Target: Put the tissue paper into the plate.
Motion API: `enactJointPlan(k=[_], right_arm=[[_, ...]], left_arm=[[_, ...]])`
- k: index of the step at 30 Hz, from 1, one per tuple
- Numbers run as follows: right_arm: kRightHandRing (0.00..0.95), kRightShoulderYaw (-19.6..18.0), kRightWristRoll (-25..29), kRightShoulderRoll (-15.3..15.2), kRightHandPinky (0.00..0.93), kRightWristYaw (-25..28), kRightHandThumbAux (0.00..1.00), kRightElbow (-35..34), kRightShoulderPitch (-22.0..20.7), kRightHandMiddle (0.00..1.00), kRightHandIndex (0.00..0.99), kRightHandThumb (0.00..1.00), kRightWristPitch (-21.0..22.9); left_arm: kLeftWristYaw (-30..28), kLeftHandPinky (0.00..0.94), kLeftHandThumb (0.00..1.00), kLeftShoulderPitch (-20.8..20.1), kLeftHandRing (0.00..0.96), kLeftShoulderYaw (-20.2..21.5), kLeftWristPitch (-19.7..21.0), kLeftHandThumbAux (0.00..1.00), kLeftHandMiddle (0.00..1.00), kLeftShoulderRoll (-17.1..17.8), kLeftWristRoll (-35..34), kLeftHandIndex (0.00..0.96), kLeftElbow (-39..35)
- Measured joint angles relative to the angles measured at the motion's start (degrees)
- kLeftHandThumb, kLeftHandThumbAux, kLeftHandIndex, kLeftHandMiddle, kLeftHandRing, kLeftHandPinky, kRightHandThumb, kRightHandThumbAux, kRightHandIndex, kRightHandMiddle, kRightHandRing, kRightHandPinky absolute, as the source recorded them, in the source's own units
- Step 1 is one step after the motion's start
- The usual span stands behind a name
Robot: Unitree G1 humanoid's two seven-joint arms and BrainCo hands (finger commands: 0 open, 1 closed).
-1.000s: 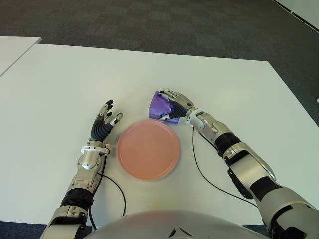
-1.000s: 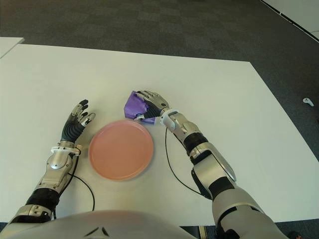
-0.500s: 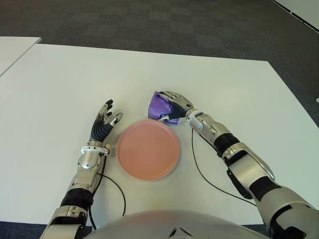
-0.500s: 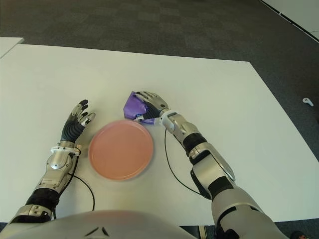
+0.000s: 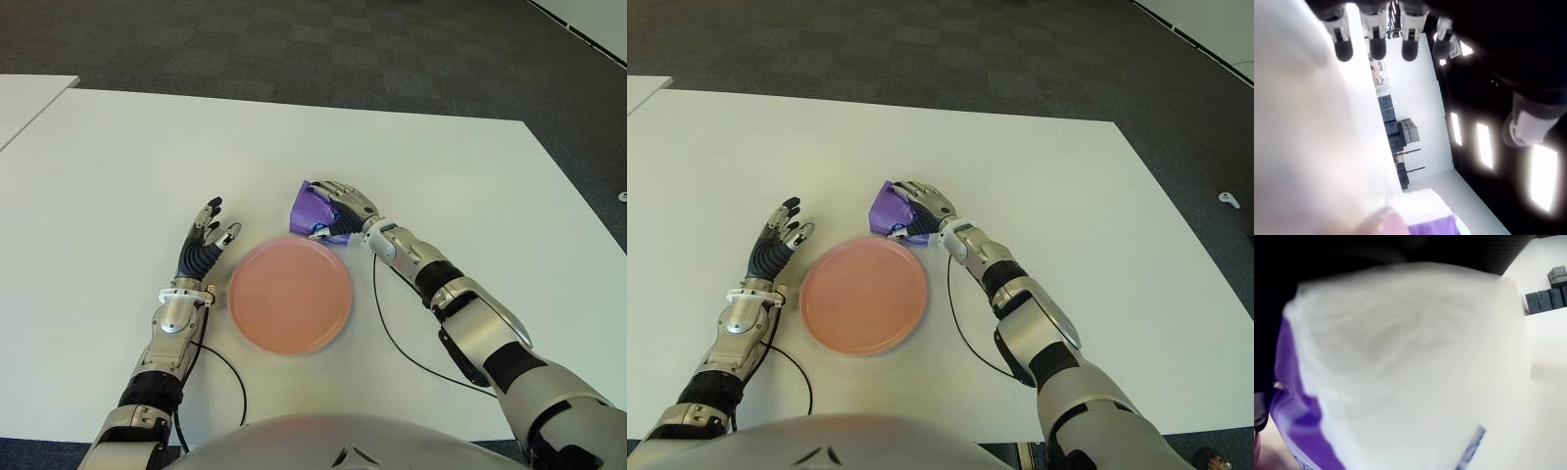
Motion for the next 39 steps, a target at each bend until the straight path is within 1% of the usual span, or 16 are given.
enactJointPlan(k=[9, 18, 22, 29, 39], right_arm=[[0.0, 0.24, 0.24, 2.24, 0.0, -2.36, 0.52, 3.77, -0.78, 0.0, 0.0, 0.215, 0.3], [0.0, 1.85, -0.03, 3.81, 0.0, -5.5, 0.523, 5.91, -1.23, 0.0, 0.0, 0.187, 2.64], [0.0, 3.14, -0.2, 4.19, 0.0, -6.86, 0.524, 6.13, -1.36, 0.0, 0.0, 0.174, 4.14], [0.0, 4.2, -0.23, 4.38, 0.0, -8.01, 0.521, 6.38, -1.58, 0.0, 0.0, 0.163, 5.93], [0.0, 5.16, -0.23, 4.42, 0.0, -8.97, 0.522, 6.5, -1.64, 0.0, 0.0, 0.172, 6.65]], left_arm=[[0.0, 0.0, 0.0, -0.02, 0.0, 0.04, -0.06, 0.487, 0.0, -0.01, -0.04, 0.0, 0.38], [0.0, 0.0, 0.0, -0.29, 0.0, 0.09, -0.26, 0.481, 0.0, 0.0, -0.04, 0.0, 0.98], [0.0, 0.0, 0.0, -0.3, 0.0, 0.07, -0.26, 0.479, 0.0, 0.01, -0.03, 0.0, 0.98], [0.0, 0.0, 0.0, -0.3, 0.0, 0.09, -0.26, 0.488, 0.0, 0.02, -0.03, 0.0, 0.98], [0.0, 0.0, 0.0, -0.44, 0.0, 0.13, -0.6, 0.499, 0.0, 0.05, -0.03, 0.0, 1.39]])
